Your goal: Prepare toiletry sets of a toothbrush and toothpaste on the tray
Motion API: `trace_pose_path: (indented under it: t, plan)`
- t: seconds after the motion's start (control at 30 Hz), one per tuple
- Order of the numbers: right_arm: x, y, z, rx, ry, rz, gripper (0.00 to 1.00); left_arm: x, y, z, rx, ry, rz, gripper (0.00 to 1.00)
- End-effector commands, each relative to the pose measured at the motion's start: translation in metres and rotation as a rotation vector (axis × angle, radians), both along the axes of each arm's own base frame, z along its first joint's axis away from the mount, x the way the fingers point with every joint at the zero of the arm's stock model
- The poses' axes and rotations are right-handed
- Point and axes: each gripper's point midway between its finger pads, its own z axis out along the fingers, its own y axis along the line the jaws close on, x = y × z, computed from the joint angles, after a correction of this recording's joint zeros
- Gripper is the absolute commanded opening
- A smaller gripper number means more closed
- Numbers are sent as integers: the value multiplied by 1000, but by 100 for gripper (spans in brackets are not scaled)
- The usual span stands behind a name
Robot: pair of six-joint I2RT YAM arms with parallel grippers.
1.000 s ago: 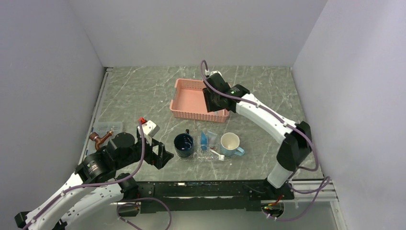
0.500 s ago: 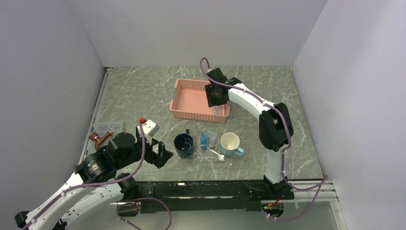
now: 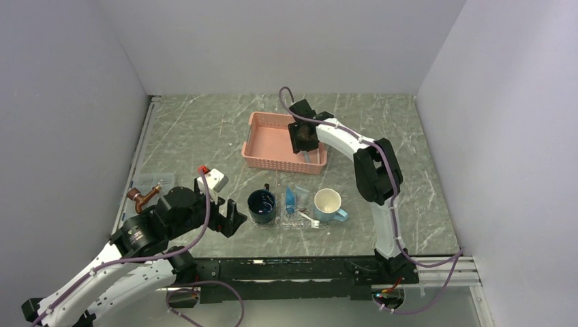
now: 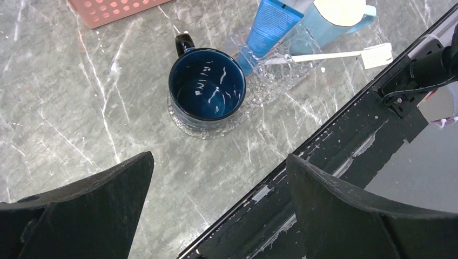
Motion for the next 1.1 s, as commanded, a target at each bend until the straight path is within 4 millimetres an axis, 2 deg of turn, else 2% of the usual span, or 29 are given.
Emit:
trace_pose_path:
  t: [0.0, 0.4, 0.7, 0.9, 0.97, 1.07]
  plan:
    - [21, -2, 3, -19, -59, -28, 47, 6, -1, 4, -15, -11, 28, 99]
    - [19, -9, -23, -60, -29, -34, 46, 7, -2, 0, 2, 3, 34, 99]
    - [10, -13, -41, -89, 11, -23, 41, 7, -2, 0, 4, 5, 34, 99]
    - [6, -15, -45, -92, 22, -19, 26, 7, -1, 0, 1, 3, 37, 99]
    - [5, -14, -45, -87, 25, -14, 19, 8, -1, 0, 2, 4, 39, 99]
    - [6, -14, -41, -87, 17, -10, 2, 8, -1, 0, 3, 5, 39, 99]
